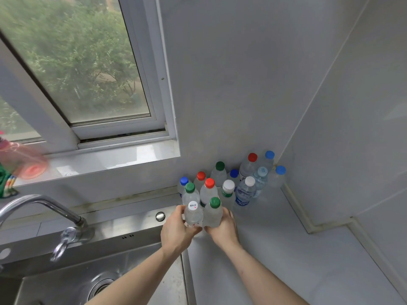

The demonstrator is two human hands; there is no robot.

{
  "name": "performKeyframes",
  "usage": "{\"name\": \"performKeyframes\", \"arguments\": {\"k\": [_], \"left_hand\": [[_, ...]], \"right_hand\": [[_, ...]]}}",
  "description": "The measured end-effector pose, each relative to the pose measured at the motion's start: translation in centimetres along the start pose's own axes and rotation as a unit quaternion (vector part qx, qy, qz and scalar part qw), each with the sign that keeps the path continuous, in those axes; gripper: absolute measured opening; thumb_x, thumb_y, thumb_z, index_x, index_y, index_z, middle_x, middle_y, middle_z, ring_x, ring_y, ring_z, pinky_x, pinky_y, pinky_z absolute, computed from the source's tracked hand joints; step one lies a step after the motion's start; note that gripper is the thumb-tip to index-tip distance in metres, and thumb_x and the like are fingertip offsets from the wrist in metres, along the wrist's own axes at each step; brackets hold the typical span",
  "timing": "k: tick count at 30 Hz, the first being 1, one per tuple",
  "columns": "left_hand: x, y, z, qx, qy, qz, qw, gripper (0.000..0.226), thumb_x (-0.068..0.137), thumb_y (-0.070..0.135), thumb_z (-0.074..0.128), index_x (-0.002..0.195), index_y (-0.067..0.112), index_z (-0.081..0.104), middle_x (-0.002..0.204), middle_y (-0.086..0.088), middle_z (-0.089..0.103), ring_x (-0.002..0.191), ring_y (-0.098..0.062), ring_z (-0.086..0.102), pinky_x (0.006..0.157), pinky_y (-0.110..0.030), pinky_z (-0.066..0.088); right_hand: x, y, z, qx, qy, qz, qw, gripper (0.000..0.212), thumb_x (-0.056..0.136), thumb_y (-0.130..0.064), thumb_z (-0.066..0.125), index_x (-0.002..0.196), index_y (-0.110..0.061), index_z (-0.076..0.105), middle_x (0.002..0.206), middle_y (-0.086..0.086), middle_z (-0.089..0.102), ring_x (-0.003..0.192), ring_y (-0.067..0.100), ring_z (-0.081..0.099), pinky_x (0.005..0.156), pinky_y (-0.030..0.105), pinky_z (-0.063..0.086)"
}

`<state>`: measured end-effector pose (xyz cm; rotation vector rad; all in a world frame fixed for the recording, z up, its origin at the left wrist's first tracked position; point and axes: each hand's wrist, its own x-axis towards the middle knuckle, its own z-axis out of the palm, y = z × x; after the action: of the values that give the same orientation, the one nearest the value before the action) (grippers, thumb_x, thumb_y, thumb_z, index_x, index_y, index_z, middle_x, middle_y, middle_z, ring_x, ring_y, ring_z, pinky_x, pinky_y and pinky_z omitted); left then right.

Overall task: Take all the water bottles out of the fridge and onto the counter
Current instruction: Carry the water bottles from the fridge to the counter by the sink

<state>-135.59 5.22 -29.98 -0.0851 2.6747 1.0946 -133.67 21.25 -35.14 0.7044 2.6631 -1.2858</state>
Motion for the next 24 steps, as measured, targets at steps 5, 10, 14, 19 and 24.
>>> {"name": "performKeyframes", "arguments": {"k": [5,10,14,19,24], "left_hand": [[-1.5,-0.3,-1.1,-0.049,0.019,0.037,0.998,0.056,0.073,0.037,0.086,0.121,0.042,0.056,0.113,0.03,0.065,0.096,0.007,0.062,0.071,-0.022,0.049],[-3.2,0.0,-1.3,-0.084,0.045,0.062,0.993,0.049,0.086,0.026,0.075,0.13,0.038,0.057,0.122,0.025,0.065,0.107,0.004,0.063,0.08,-0.027,0.057],[-3.6,0.9,-1.9,-0.073,0.001,0.07,0.995,0.055,0.089,0.023,0.067,0.141,0.032,0.052,0.133,0.016,0.063,0.118,-0.005,0.061,0.097,-0.034,0.055],[-4.7,1.7,-3.4,-0.067,-0.047,0.061,0.995,0.061,0.088,0.027,0.064,0.147,0.03,0.045,0.142,0.012,0.058,0.128,-0.013,0.055,0.103,-0.036,0.051],[-7.8,1.7,-5.2,-0.083,-0.06,0.069,0.992,0.062,0.092,0.027,0.067,0.148,0.03,0.042,0.135,0.003,0.061,0.129,-0.018,0.057,0.096,-0.033,0.052]], "right_hand": [[-2.7,0.4,-1.3,0.069,0.01,-0.001,0.998,0.077,0.083,-0.015,0.078,0.152,-0.023,0.046,0.139,-0.001,0.051,0.129,0.018,0.055,0.106,0.032,0.047],[-3.9,-1.2,-1.9,0.079,0.024,-0.01,0.997,0.079,0.09,-0.009,0.069,0.16,-0.023,0.035,0.147,-0.001,0.046,0.132,0.02,0.054,0.11,0.035,0.048],[-4.1,-2.3,-2.8,0.063,-0.003,-0.001,0.998,0.082,0.092,-0.008,0.068,0.162,-0.024,0.03,0.158,0.0,0.04,0.144,0.023,0.045,0.118,0.04,0.042],[-5.7,-2.9,-4.6,0.054,-0.034,-0.011,0.998,0.088,0.091,-0.009,0.07,0.165,-0.024,0.025,0.164,0.003,0.034,0.152,0.025,0.036,0.122,0.036,0.034],[-10.5,-2.6,-6.1,0.113,-0.022,-0.029,0.993,0.077,0.093,-0.012,0.069,0.16,-0.03,0.036,0.154,-0.009,0.041,0.133,0.012,0.052,0.113,0.037,0.049]]}}
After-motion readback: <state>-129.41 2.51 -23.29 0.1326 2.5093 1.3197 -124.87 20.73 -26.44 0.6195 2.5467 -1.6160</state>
